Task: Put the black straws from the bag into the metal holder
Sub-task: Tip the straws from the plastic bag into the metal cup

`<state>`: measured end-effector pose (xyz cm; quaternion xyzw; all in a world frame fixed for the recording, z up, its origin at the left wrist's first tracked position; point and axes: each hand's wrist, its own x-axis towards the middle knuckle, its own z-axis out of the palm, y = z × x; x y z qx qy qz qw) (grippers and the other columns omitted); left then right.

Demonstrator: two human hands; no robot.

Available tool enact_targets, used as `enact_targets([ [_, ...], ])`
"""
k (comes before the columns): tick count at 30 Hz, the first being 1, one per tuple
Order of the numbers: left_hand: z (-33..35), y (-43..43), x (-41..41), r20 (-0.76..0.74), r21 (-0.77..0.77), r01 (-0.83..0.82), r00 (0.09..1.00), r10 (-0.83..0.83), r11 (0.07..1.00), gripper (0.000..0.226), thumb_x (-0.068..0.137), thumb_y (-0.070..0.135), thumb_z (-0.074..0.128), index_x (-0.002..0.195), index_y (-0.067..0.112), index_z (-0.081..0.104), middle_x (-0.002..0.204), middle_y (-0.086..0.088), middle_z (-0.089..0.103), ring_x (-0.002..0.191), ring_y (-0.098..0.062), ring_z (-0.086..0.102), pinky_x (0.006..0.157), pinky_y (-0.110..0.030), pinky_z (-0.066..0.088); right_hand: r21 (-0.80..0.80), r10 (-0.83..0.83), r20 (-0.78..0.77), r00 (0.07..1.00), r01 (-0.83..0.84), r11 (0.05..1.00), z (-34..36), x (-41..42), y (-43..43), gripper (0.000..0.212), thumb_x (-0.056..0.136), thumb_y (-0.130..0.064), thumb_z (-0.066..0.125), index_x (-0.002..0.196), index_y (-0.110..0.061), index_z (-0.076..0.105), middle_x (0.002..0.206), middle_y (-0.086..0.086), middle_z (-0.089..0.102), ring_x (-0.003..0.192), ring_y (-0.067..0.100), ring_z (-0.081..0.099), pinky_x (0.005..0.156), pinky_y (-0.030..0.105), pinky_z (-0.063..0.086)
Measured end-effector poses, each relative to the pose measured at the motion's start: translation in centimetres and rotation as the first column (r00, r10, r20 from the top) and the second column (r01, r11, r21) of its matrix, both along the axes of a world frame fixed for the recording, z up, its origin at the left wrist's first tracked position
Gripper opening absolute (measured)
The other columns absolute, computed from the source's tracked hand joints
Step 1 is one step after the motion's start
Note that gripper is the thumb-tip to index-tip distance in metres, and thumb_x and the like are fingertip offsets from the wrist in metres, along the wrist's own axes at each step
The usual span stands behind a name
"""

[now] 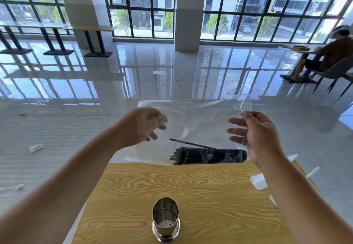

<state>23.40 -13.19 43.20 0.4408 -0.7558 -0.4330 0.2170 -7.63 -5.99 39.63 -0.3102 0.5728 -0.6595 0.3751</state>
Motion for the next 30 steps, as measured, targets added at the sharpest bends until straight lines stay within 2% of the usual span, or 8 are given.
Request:
enact_targets([
  [2, -0.9, -0.6, 1.8, -0.289, 0.134, -0.065, 0.952, 0.102, 0.989, 0.044, 0.110, 0.044, 0.039, 0.110, 0.013, 0.071, 0.117, -0.018, 0.077, 0.082, -0.023, 0.077, 0.078, -0.041, 0.061, 0.001, -0.001, 0.001, 1.000, 0.001, 1.000, -0.3, -0.5, 0.2, 0.018, 0.114, -0.025, 0.052, 0.105, -0.016, 0.065, 0.093, 0.011, 0.084, 0.064, 0.026, 0.079, 0.048, 0.033, 0.060],
  [5, -2.5, -0.7, 3.4, -0.566, 0.386, 0.093, 0.810, 0.156, 0.918, 0.072, 0.095, 0.072, 0.040, 0.122, 0.013, 0.070, 0.125, -0.022, 0.074, 0.107, -0.036, 0.074, 0.096, -0.049, 0.054, 0.022, 0.000, -0.011, 1.000, 0.000, 1.000, -1.4, -1.1, 0.6, 0.018, 0.114, -0.026, 0.052, 0.105, -0.017, 0.065, 0.095, 0.012, 0.084, 0.066, 0.027, 0.079, 0.049, 0.033, 0.061],
  [6, -3.5, -0.3, 3.5, -0.538, 0.357, 0.132, 0.839, 0.088, 0.925, 0.072, 0.089, 0.074, 0.051, 0.126, 0.015, 0.068, 0.126, -0.019, 0.074, 0.110, -0.036, 0.074, 0.097, -0.047, 0.057, 0.032, 0.002, -0.016, 1.000, -0.001, 0.999, -2.0, -1.2, 0.9, 0.018, 0.114, -0.026, 0.052, 0.105, -0.017, 0.065, 0.096, 0.013, 0.084, 0.067, 0.027, 0.079, 0.049, 0.034, 0.061],
  [8, -5.7, 0.7, 3.0, -0.416, 0.261, 0.100, 0.909, 0.019, 0.960, 0.047, 0.092, 0.050, 0.070, 0.123, 0.014, 0.067, 0.117, -0.014, 0.078, 0.101, -0.030, 0.077, 0.088, -0.036, 0.062, 0.062, 0.006, -0.023, 1.000, -0.005, 0.998, -3.3, -1.3, 1.4, 0.018, 0.114, -0.027, 0.052, 0.105, -0.017, 0.065, 0.097, 0.013, 0.084, 0.067, 0.028, 0.079, 0.050, 0.034, 0.061],
  [10, -7.8, 1.7, 2.0, -0.380, 0.246, -0.026, 0.917, 0.121, 0.969, 0.012, 0.099, 0.017, 0.067, 0.108, 0.011, 0.072, 0.099, -0.013, 0.081, 0.080, -0.025, 0.078, 0.075, -0.030, 0.062, 0.091, 0.007, -0.028, 1.000, -0.004, 0.996, -4.7, -1.3, 2.0, 0.018, 0.114, -0.027, 0.052, 0.105, -0.018, 0.064, 0.097, 0.013, 0.084, 0.067, 0.028, 0.079, 0.051, 0.035, 0.062],
  [12, -9.7, 2.6, 1.2, -0.371, 0.264, -0.108, 0.906, 0.205, 0.958, 0.013, 0.101, 0.005, 0.061, 0.101, 0.011, 0.073, 0.088, -0.012, 0.081, 0.069, -0.023, 0.076, 0.068, -0.028, 0.062, 0.112, 0.003, -0.034, 0.999, 0.001, 0.994, -6.0, -1.3, 2.8, 0.018, 0.114, -0.028, 0.052, 0.104, -0.018, 0.064, 0.096, 0.012, 0.084, 0.066, 0.027, 0.079, 0.051, 0.035, 0.062],
  [20, -14.4, 5.8, 0.4, -0.385, 0.392, -0.143, 0.871, 0.303, 0.909, 0.019, 0.102, 0.016, 0.064, 0.095, 0.028, 0.078, 0.096, -0.012, 0.080, 0.076, -0.026, 0.077, 0.067, -0.028, 0.060, 0.180, -0.007, -0.108, 0.994, 0.027, 0.983, -9.1, -2.0, 5.3, 0.016, 0.114, -0.026, 0.052, 0.106, -0.016, 0.063, 0.091, 0.010, 0.083, 0.059, 0.022, 0.076, 0.047, 0.033, 0.062],
  [30, -18.2, 7.4, -0.8, -0.383, 0.517, -0.128, 0.850, 0.362, 0.846, 0.018, 0.103, 0.016, 0.062, 0.097, 0.024, 0.078, 0.097, -0.014, 0.080, 0.077, -0.026, 0.075, 0.068, -0.032, 0.058, 0.203, 0.034, -0.290, 0.956, 0.027, 0.979, -9.3, -3.1, 6.2, 0.016, 0.113, -0.025, 0.053, 0.108, -0.015, 0.064, 0.090, 0.007, 0.082, 0.061, 0.023, 0.077, 0.048, 0.033, 0.063],
])
